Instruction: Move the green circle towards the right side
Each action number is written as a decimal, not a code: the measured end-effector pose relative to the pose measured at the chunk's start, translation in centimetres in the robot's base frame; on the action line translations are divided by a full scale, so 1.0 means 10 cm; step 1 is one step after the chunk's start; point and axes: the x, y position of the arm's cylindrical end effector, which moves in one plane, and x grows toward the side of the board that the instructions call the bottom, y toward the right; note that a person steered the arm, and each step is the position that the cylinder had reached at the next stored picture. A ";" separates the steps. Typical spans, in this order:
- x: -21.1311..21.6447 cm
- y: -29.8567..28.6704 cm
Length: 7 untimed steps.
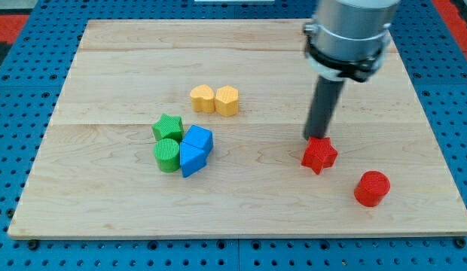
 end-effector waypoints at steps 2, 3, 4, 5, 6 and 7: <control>0.54 0.47; 0.55 -0.10; 0.97 -0.42; 1.20 -1.34; 0.90 -2.29; 0.49 -2.06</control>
